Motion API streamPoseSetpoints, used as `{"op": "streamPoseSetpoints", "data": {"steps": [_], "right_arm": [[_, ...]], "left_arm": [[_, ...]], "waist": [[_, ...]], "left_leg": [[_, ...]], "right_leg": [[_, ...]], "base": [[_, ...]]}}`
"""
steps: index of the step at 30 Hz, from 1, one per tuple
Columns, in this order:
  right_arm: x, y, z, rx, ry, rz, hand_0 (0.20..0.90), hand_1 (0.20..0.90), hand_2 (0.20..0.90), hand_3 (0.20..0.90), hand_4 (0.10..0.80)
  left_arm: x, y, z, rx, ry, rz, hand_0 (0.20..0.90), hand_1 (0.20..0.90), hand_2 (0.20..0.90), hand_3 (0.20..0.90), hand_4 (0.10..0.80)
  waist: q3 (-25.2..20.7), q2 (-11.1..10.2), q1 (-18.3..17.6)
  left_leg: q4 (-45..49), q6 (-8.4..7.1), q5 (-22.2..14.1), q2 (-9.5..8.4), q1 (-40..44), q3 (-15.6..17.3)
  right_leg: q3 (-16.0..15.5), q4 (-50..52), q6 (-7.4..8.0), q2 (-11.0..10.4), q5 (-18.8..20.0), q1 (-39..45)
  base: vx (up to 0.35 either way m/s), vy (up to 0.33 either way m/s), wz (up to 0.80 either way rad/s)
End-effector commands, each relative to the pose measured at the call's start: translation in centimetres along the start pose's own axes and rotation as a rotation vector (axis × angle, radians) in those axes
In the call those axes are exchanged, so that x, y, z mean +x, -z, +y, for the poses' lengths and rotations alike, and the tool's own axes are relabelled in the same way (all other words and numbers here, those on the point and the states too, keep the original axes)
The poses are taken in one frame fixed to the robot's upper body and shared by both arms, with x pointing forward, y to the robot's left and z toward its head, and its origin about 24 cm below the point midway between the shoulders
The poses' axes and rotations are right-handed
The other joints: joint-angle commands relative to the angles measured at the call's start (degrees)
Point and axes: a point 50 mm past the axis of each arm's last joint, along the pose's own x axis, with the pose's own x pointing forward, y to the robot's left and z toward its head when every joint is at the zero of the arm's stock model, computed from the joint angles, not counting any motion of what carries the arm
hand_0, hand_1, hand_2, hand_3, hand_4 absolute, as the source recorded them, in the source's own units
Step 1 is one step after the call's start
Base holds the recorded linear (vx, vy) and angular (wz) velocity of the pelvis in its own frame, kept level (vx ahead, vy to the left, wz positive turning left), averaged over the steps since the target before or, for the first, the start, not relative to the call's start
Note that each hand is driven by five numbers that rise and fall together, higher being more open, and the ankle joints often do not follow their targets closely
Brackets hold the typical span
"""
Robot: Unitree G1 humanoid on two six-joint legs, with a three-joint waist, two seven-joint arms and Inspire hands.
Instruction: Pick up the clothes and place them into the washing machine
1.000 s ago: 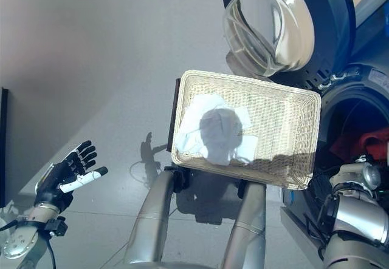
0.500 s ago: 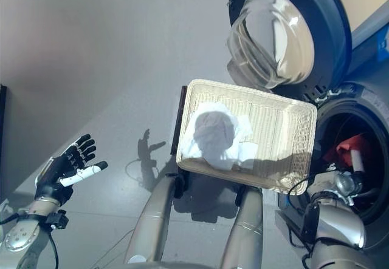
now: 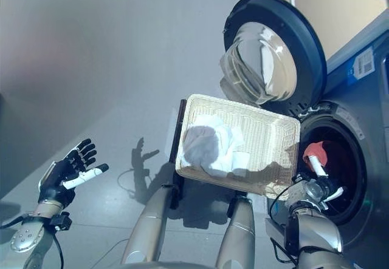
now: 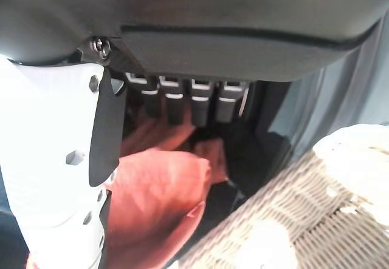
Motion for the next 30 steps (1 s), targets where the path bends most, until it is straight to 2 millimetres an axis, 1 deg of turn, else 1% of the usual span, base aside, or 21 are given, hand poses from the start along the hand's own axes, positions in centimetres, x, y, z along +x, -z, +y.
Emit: {"op": "streamPoseSetpoints", "data": {"steps": [1,4,5,9,11,12,14,15,16,17,18,19,20,21,22,24,26,28,29,30], "right_arm": [[0.5,-1.4,-0.9,-0.034,-0.009,-0.116,0.900,0.900,0.900,0.900,0.800],[0.3,-0.4,-1.5,-0.046,0.005,-0.099,0.900,0.900,0.900,0.900,0.800],[0.4,-0.1,-2.0,-0.041,0.022,-0.085,0.900,0.900,0.900,0.900,0.800],[0.6,-0.2,-2.5,-0.014,0.046,-0.076,0.900,0.900,0.900,0.900,0.800],[1.1,-0.7,-3.6,0.017,0.096,-0.068,0.900,0.900,0.900,0.900,0.800],[1.4,-0.9,-4.2,-0.021,0.116,-0.068,0.900,0.900,0.900,0.900,0.800],[1.7,-1.7,-4.4,-0.197,0.095,-0.108,0.900,0.900,0.900,0.900,0.800],[1.8,-1.5,-4.3,-0.310,0.055,-0.117,0.900,0.900,0.900,0.900,0.800],[1.9,-1.5,-4.7,-0.386,0.045,-0.126,0.900,0.900,0.900,0.900,0.800],[2.2,-1.5,-5.5,-0.466,0.066,-0.122,0.900,0.900,0.900,0.900,0.800],[2.6,-1.3,-7.5,-0.570,0.118,-0.079,0.900,0.900,0.900,0.900,0.800],[2.8,-1.4,-8.5,-0.593,0.142,-0.055,0.900,0.900,0.900,0.900,0.800],[3.1,-2.0,-9.7,-0.608,0.190,-0.045,0.900,0.900,0.900,0.900,0.800],[3.3,-2.6,-10.2,-0.608,0.216,-0.049,0.900,0.900,0.900,0.900,0.800],[3.3,-2.6,-10.2,-0.608,0.216,-0.049,0.900,0.900,0.900,0.900,0.800],[3.6,-4.0,-11.5,-0.579,0.273,-0.056,0.900,0.900,0.900,0.900,0.800],[3.9,-5.2,-12.2,-0.552,0.313,-0.065,0.900,0.900,0.900,0.900,0.800],[4.0,-6.4,-12.5,-0.623,0.323,-0.088,0.900,0.900,0.900,0.900,0.800],[4.1,-6.9,-12.0,-0.714,0.297,-0.118,0.900,0.900,0.900,0.900,0.800],[4.1,-7.0,-11.8,-0.791,0.262,-0.136,0.900,0.900,0.900,0.900,0.800]], "left_arm": [[0.0,-2.6,2.2,0.052,-0.083,-0.143,0.900,0.900,0.900,0.900,0.800],[-0.1,-1.6,1.9,0.047,-0.090,-0.110,0.900,0.900,0.900,0.900,0.800],[-0.1,-1.3,1.8,0.058,-0.086,-0.092,0.900,0.900,0.900,0.900,0.800],[0.0,-1.1,1.7,0.061,-0.079,-0.086,0.900,0.900,0.900,0.900,0.800],[0.2,-1.4,1.8,0.071,-0.079,-0.090,0.900,0.900,0.900,0.900,0.800],[0.3,-1.4,1.8,0.076,-0.076,-0.089,0.900,0.900,0.900,0.900,0.800],[0.4,-1.6,1.7,0.080,-0.060,-0.092,0.900,0.900,0.900,0.900,0.800],[0.4,-1.7,1.8,0.084,-0.056,-0.093,0.900,0.900,0.900,0.900,0.800],[0.3,-1.7,1.8,0.089,-0.052,-0.094,0.900,0.900,0.900,0.900,0.800],[0.3,-1.8,1.9,0.096,-0.051,-0.092,0.900,0.900,0.900,0.900,0.800],[0.3,-1.9,1.9,0.106,-0.036,-0.087,0.900,0.900,0.900,0.900,0.800],[0.2,-2.0,2.1,0.107,-0.035,-0.086,0.900,0.900,0.900,0.900,0.800],[0.2,-2.2,2.4,0.113,-0.036,-0.088,0.900,0.900,0.900,0.900,0.800],[0.2,-2.4,2.5,0.107,-0.035,-0.095,0.900,0.900,0.900,0.900,0.800],[0.2,-2.4,2.5,0.107,-0.035,-0.095,0.900,0.900,0.900,0.900,0.800],[0.1,-2.7,2.8,0.122,-0.041,-0.096,0.900,0.900,0.900,0.900,0.800],[0.1,-2.7,3.0,0.130,-0.045,-0.092,0.900,0.900,0.900,0.900,0.800],[0.1,-2.8,2.8,0.133,-0.032,-0.095,0.900,0.900,0.900,0.900,0.800],[0.0,-2.9,2.6,0.127,-0.027,-0.098,0.900,0.900,0.900,0.900,0.800],[-0.1,-2.9,2.6,0.123,-0.021,-0.101,0.900,0.900,0.900,0.900,0.800]], "waist": [[-1.8,-1.2,1.1],[-1.4,-1.0,1.1],[-1.4,-1.0,1.1],[-1.1,-0.4,1.2],[-0.9,-0.1,1.2],[-0.9,0.1,1.4],[-0.8,0.8,1.7],[-0.8,1.0,1.8],[-0.8,1.1,1.8],[-0.8,1.3,1.8],[-0.9,1.9,1.9],[-0.9,2.2,2.1],[-1.0,2.6,2.2],[-1.1,2.9,2.3],[-1.1,2.9,2.3],[-1.2,3.6,2.4],[-1.2,4.2,2.4],[-1.4,4.7,2.6],[-1.2,5.0,2.6],[-1.1,5.2,2.6]], "left_leg": [[-8.7,-2.93,5.2,0.38,1.9,-1.3],[-11.9,-3.49,6.7,0.76,5.3,-1.9],[-12.8,-3.55,6.9,0.84,6.1,-2.1],[-13.3,-3.71,7.3,0.81,6.9,-2.3],[-12.5,-3.80,7.1,0.65,6.3,-2.5],[-12.0,-3.82,7.0,0.58,6.0,-2.7],[-10.9,-3.80,6.8,0.34,5.2,-2.7],[-10.5,-3.82,6.8,0.32,4.7,-2.7],[-10.0,-3.87,6.9,0.33,4.3,-2.7],[-9.7,-3.90,6.8,0.39,3.7,-2.6],[-9.2,-3.85,6.8,0.29,2.9,-2.6],[-9.0,-3.82,6.7,0.33,2.4,-2.6],[-8.5,-3.79,6.6,0.26,1.7,-2.5],[-8.2,-3.79,6.5,0.28,1.1,-2.4],[-8.2,-3.79,6.5,0.28,1.1,-2.4],[-7.7,-3.73,6.4,0.28,0.1,-2.2],[-7.6,-3.72,6.4,0.28,-0.6,-1.9],[-7.5,-3.73,6.5,0.37,-1.2,-1.6],[-7.3,-3.70,6.7,0.35,-1.7,-1.6],[-7.1,-3.68,6.8,0.49,-2.1,-1.5]], "right_leg": [[-2.4,-8.7,-0.31,-1.4,6.4,2.9],[-3.2,-11.2,-0.20,-1.0,6.7,6.5],[-3.4,-12.0,-0.13,-1.0,6.7,7.4],[-3.7,-11.7,-0.11,-1.4,6.7,7.8],[-3.5,-10.8,-0.16,-1.6,6.4,7.4],[-3.3,-10.4,-0.19,-1.7,6.2,7.2],[-3.0,-9.2,-0.32,-1.9,6.0,6.5],[-2.7,-8.5,-0.34,-1.9,5.9,5.8],[-2.6,-7.9,-0.34,-1.9,5.8,5.2],[-2.3,-7.4,-0.39,-2.0,5.7,4.7],[-2.1,-6.5,-0.48,-2.1,5.5,3.7],[-2.1,-6.1,-0.51,-2.2,5.3,3.1],[-1.9,-5.3,-0.58,-2.4,5.1,2.2],[-1.8,-4.8,-0.57,-2.4,5.0,1.5],[-1.8,-4.8,-0.57,-2.4,5.0,1.5],[-1.1,-3.5,-0.61,-2.5,4.8,-0.3],[-0.5,-3.0,-0.65,-2.5,4.7,-1.6],[-0.1,-2.8,-0.63,-2.6,4.9,-2.6],[0.3,-2.4,-0.71,-2.6,5.0,-3.3],[0.5,-2.0,-0.76,-2.5,5.1,-3.8]], "base": [[0.068,-0.057,-0.03],[0.085,-0.077,0.01],[0.050,-0.051,0.03],[0.009,-0.019,0.01],[-0.016,-0.039,0.04],[-0.031,-0.025,0.04],[-0.045,0.000,0.02],[-0.058,0.009,0.02],[-0.060,0.011,0.04],[-0.066,0.019,0.07],[-0.061,0.018,0.07],[-0.064,0.011,0.07],[-0.054,0.005,0.09],[-0.040,0.006,0.08],[-0.032,0.006,0.09],[-0.048,0.016,0.02],[-0.057,0.027,-0.04],[-0.050,0.020,-0.03],[-0.056,0.022,-0.05],[-0.050,0.011,-0.03]]}}
